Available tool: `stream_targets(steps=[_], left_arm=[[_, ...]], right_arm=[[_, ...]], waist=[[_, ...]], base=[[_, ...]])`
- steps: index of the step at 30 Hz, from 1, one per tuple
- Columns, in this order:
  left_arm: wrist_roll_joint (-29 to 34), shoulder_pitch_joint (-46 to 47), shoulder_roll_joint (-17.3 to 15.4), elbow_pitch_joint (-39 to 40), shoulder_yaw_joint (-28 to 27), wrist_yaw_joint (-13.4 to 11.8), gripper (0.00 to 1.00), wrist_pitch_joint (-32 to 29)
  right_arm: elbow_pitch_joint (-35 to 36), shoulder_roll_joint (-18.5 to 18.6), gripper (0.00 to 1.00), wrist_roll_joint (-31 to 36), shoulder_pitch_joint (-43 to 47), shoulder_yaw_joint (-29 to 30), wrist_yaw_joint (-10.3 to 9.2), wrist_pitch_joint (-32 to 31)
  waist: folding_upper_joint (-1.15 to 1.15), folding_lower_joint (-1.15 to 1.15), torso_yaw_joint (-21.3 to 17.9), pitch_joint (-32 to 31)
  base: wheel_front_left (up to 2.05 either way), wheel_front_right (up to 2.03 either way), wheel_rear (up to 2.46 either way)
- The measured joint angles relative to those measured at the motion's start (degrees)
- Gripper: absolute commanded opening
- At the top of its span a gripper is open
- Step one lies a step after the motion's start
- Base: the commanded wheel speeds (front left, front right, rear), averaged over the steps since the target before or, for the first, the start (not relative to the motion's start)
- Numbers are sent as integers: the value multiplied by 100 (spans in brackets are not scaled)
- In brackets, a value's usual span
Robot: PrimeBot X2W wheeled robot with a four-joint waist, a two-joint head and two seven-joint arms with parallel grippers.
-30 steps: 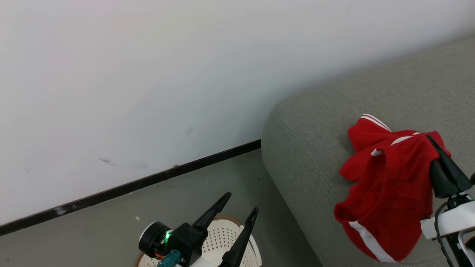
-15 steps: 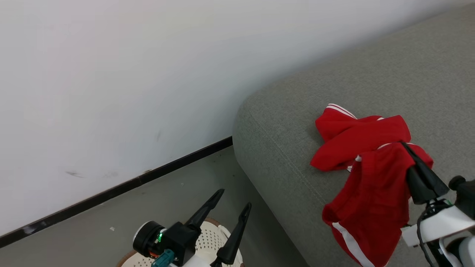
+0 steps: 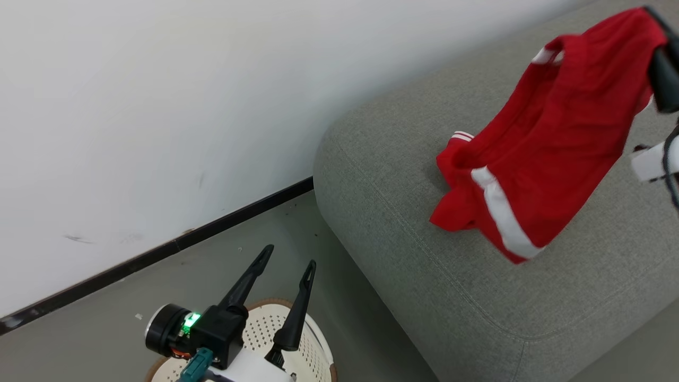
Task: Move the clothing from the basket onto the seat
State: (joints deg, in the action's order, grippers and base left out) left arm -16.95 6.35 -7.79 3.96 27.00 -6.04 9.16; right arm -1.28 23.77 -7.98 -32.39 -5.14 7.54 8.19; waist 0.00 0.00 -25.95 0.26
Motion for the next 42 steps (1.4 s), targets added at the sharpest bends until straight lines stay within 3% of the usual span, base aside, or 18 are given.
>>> stream_targets(steps=[11,18,34,42], left_arm=[[297,1,-316,510,-131,-146,100,-57],[391,5,-421,844,-66,-188,100,-220],[605,264,-483,1295,303,-29,100,-558],[608,400,-480,1354,342,35,100,-614]], right_arm=[[-1113,768,0,144,-929,254,0,-367],[-1780,857,0,145,-1028,458,0,-363],[-3176,-43,0,91,-847,589,0,41],[-3833,-200,0,91,-543,735,0,198]], waist=[[0,0,161,390],[0,0,326,658],[0,0,754,1242],[0,0,951,1520]], base=[[0,0,0],[0,0,0],[0,0,0],[0,0,0]])
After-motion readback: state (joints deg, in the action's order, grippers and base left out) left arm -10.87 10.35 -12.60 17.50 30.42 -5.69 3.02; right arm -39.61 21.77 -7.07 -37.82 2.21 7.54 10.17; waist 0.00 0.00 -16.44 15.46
